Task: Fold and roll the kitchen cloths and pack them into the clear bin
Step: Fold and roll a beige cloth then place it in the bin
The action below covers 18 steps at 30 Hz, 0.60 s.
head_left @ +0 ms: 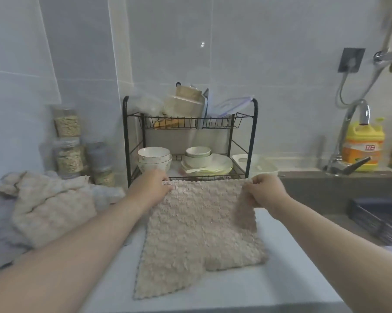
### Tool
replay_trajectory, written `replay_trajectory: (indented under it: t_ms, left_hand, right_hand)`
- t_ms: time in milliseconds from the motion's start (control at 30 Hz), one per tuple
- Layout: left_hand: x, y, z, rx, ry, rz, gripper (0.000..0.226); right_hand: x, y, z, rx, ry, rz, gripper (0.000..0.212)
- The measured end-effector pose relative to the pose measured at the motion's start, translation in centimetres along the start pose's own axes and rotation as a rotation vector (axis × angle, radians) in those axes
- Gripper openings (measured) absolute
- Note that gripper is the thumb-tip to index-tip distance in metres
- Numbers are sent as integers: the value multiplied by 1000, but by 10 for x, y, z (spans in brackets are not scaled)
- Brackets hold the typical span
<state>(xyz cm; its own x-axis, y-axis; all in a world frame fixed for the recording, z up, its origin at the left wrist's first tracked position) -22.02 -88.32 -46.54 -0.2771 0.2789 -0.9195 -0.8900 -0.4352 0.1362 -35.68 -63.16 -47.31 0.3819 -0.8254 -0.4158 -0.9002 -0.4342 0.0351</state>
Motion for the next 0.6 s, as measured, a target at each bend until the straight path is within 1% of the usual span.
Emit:
replay_trajectory:
  t_ms: [33, 67, 100, 133, 167, 233, 267, 300, 333, 367, 400, 433, 467, 533, 567, 600]
  left_hand:
    - [9, 3, -3, 15, 41, -1, 28]
    - [15, 3, -4, 45, 77, 9, 38]
    - [20, 1, -4, 82, 97, 21, 45]
    - [23, -4, -2, 111, 90, -6, 47]
    - [26, -11, -1, 129, 64, -82, 42]
    - [35, -26, -2, 122, 37, -357, 28]
    - [41, -33, -3, 127, 73, -486, 26]
    - [46, -38, -6, 144, 137, -569, 30]
    - [51, -42, -10, 155, 191, -608, 35]
    - [57, -44, -15, 162, 213, -611, 48]
    - [63, -45, -20, 164, 203, -597, 61]
    - [69, -46, -23, 173, 173, -568, 70]
    - [75, -46, -26, 193, 146, -533, 74]
    - [83, -49, -31, 218, 70, -446, 72]
    - [85, -50, -32, 214, 2, -398, 69]
    - [84, -51, -33, 194, -75, -349, 67]
  right_hand:
    - [7, 2, 8, -1, 28, -36, 7]
    - [13, 3, 14, -7, 40, -82, 14]
    - [18, 2, 19, -26, 5, -133, 25]
    - [21, 0, 22, -57, -106, -177, 32]
    - [22, -3, 24, -103, -256, -213, 34]
    - [25, -9, 26, -192, -559, -320, 30]
    - [27, -13, 28, -204, -674, -400, 29]
    - [30, -16, 30, -193, -766, -483, 31]
    - [34, -19, 32, -174, -846, -557, 35]
    - [36, -22, 35, -160, -902, -600, 39]
    - [38, -24, 37, -163, -923, -599, 41]
    - [39, -25, 39, -173, -900, -539, 40]
    - [37, -28, 39, -172, -852, -426, 36]
    - [29, -35, 42, -79, -788, -178, 31]
    - [25, -38, 44, -4, -799, -137, 34]
    - [22, -42, 45, 73, -813, -156, 37]
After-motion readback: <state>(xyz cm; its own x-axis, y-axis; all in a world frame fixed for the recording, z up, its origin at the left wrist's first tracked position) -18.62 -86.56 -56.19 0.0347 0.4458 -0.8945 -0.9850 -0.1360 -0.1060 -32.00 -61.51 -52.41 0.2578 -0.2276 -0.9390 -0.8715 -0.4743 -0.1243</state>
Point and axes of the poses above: each hand's wrist, its own y-axis towards the middle knuckle, its own x-axis out of the palm, z = x × y, the point moved 1 cm from there along y, towards the middle knuckle, and after that the axes turned 11 degrees about -z, right-handed, at the moved point
